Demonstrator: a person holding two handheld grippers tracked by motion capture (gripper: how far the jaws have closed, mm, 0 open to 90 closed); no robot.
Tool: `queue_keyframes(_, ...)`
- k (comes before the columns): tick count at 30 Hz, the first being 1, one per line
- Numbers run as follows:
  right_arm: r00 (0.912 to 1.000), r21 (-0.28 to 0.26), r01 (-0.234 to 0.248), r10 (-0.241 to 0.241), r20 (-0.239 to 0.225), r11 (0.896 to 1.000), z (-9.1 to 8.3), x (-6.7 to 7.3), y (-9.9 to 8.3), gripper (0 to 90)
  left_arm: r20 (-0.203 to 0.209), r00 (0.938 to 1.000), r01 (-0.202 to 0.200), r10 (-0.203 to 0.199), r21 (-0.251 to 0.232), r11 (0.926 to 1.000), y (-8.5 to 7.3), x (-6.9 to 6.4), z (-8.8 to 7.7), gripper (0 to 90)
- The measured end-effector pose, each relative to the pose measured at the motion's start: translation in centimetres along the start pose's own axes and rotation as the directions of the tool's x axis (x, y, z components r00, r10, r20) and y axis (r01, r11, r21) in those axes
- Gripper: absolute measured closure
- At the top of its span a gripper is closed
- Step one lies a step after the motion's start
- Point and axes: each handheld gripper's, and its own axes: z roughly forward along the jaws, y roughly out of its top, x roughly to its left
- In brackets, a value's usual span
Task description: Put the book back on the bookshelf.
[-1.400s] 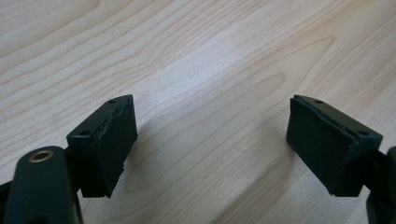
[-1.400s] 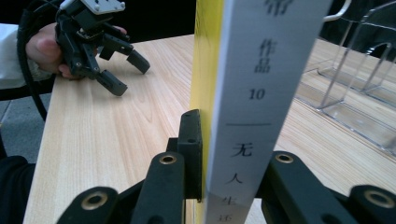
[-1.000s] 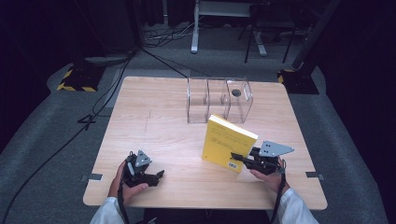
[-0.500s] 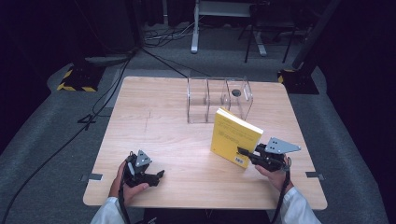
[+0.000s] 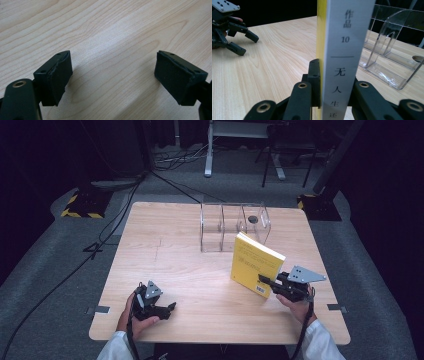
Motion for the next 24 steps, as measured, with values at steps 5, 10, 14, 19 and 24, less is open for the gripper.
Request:
queue_keyframes(5,0.9998,-0.005,-0.002,0.002,0.021,1.0,-0.2,-0.2,0.0,76.8,0.0,1.0,-0.001,0.001,0.0,1.0,0.0,0.0,0.0,15.4)
queue_keyframes(10,0.9993,-0.006,-0.008,0.008,0.037,1.0,-0.3,-0.3,0.2,76.8,0.0,1.0,0.0,0.0,0.0,1.0,0.0,0.0,0.0,15.4)
queue_keyframes(14,0.9985,-0.011,-0.012,0.013,0.054,1.0,-0.4,-0.5,0.2,76.8,0.0,1.0,0.0,0.0,0.0,1.0,0.0,0.0,0.0,15.4)
queue_keyframes(19,0.9961,-0.025,-0.018,0.02,0.086,1.0,-0.9,-1.1,0.5,76.8,0.0,1.0,-0.001,0.001,0.0,1.0,0.0,0.0,0.0,15.5)
queue_keyframes(24,0.9905,-0.04,-0.015,0.02,0.136,0.999,-1.2,-1.8,0.9,76.8,0.001,1.0,-0.001,0.001,0.0,1.0,0.0,0.0,0.0,15.4)
